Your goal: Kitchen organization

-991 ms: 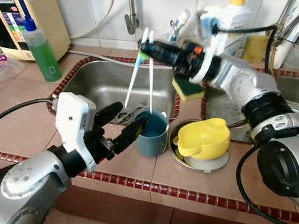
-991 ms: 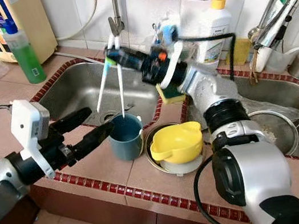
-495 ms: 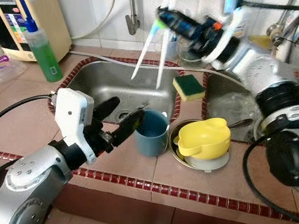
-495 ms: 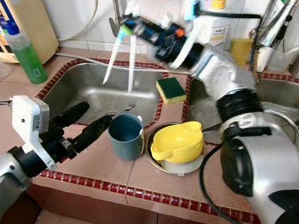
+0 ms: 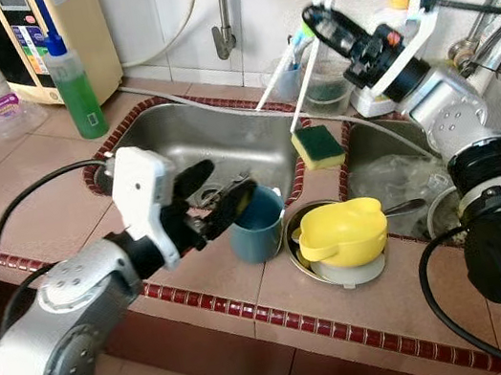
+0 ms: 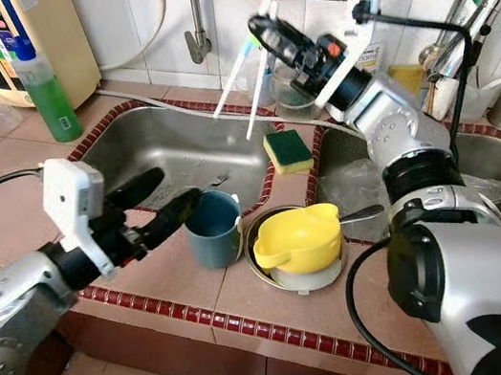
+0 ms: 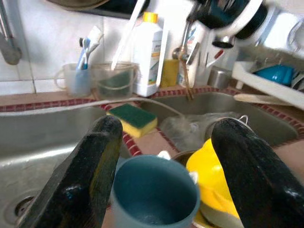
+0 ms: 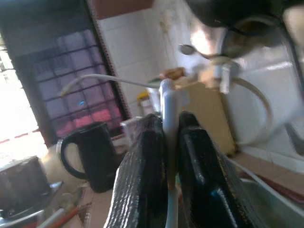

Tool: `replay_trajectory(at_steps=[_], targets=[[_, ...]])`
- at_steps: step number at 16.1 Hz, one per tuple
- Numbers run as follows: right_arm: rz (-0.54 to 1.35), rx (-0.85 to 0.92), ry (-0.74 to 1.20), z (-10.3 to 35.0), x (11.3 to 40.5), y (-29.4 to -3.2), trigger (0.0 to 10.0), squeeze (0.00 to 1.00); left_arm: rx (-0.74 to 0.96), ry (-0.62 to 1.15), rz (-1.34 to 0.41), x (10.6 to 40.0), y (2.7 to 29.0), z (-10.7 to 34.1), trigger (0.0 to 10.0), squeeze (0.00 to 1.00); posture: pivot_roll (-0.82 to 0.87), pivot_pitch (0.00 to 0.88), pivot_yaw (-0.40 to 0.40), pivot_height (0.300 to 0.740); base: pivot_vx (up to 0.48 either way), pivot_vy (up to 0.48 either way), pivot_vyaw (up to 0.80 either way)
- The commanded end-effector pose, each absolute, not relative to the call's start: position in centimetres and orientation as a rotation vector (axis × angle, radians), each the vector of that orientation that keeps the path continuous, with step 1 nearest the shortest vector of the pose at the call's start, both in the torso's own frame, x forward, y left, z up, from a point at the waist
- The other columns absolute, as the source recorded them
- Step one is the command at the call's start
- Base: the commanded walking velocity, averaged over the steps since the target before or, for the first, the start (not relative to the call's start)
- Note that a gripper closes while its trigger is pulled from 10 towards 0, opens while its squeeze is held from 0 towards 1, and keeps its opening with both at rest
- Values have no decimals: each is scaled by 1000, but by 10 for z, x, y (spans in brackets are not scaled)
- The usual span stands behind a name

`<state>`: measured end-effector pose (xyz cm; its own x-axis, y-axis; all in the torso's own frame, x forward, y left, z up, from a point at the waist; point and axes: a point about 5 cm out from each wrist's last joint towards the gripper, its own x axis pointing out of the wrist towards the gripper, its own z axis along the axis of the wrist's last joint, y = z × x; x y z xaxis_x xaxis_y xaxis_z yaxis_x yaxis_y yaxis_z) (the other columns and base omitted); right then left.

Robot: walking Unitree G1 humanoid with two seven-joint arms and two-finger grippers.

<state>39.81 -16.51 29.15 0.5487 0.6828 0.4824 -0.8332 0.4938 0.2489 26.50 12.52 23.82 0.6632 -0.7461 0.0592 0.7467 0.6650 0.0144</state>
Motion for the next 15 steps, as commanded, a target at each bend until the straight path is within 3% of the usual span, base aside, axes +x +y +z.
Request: replay_trajectory(at_steps=[1, 8, 15], targets=[[897, 483, -351, 291, 399, -174, 10000, 0, 3, -75, -852, 265, 122, 241, 10000, 0, -95, 33, -19, 740, 0, 0, 0], [837, 483, -279, 272, 402, -175, 10000, 0, -15, -120, -836, 263, 122, 252, 10000, 0, -70, 43, -33, 740, 0, 0, 0], [840, 449, -272, 283, 405, -167, 10000, 0, -65, -71, -757, 260, 124, 247, 10000, 0, -50, 211, -9, 740, 0, 0, 0]])
